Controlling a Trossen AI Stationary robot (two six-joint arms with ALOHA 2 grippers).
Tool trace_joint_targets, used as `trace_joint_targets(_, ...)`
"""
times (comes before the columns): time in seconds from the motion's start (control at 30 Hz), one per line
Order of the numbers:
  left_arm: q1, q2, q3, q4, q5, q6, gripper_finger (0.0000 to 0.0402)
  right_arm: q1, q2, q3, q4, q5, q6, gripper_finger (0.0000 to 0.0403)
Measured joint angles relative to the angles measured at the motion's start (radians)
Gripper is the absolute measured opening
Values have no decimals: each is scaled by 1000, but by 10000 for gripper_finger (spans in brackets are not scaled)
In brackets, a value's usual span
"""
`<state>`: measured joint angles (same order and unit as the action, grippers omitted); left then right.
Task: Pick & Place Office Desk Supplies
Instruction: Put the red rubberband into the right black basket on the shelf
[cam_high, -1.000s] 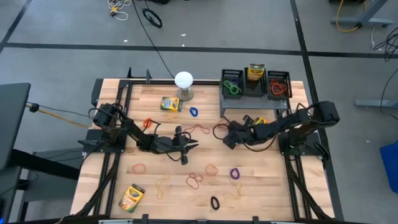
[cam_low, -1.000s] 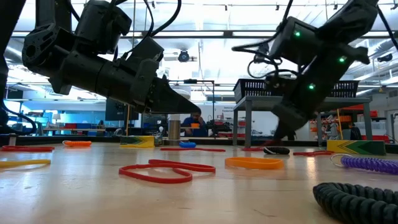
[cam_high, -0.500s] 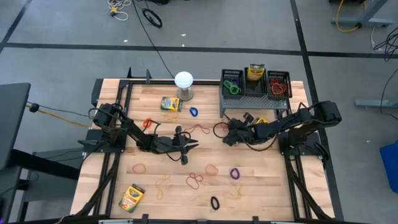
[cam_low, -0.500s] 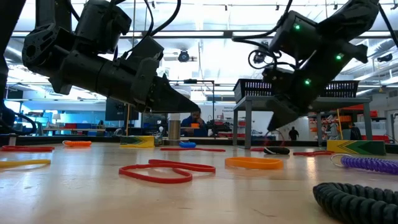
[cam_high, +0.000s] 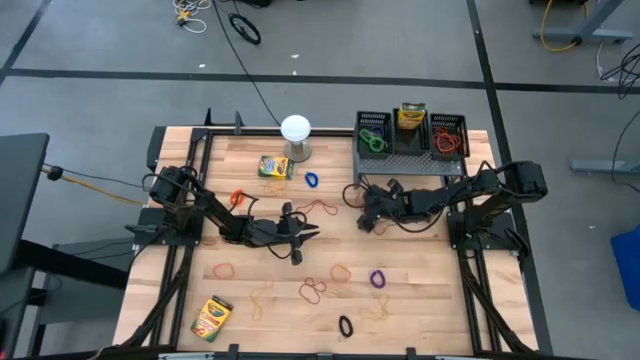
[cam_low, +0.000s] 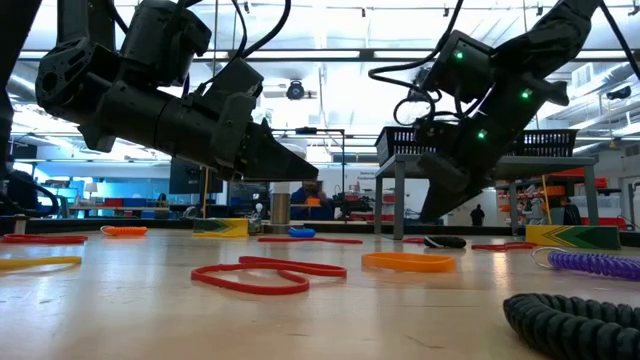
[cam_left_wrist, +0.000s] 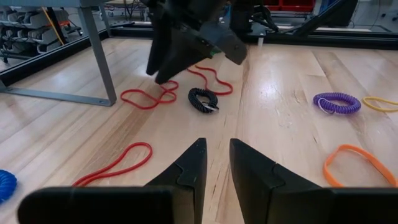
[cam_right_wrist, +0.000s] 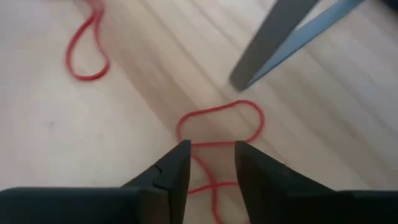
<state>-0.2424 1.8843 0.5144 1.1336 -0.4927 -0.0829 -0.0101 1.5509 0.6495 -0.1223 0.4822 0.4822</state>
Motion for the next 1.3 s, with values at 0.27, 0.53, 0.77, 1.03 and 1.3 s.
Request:
trace_joint_targets(0.27, 0, 0, 0, 0, 0, 0, 75, 8, 7, 0, 20, -31, 4, 167)
trace_joint_targets(0.53, 0, 0, 0, 5, 0, 0, 75, -14, 107, 1, 82, -38, -10, 167)
trace_joint_targets(0.77, 0, 0, -1, 11, 0, 0, 75, -15, 118, 2, 103, -52, -39, 144)
trace_joint_targets(1.03, 0, 0, -1, 11, 0, 0, 75, -15, 118, 2, 112, -82, -110, 41)
trace_joint_targets(1.3, 0, 0, -1, 11, 0, 0, 75, 11, 66, -1, 95, -47, -141, 14)
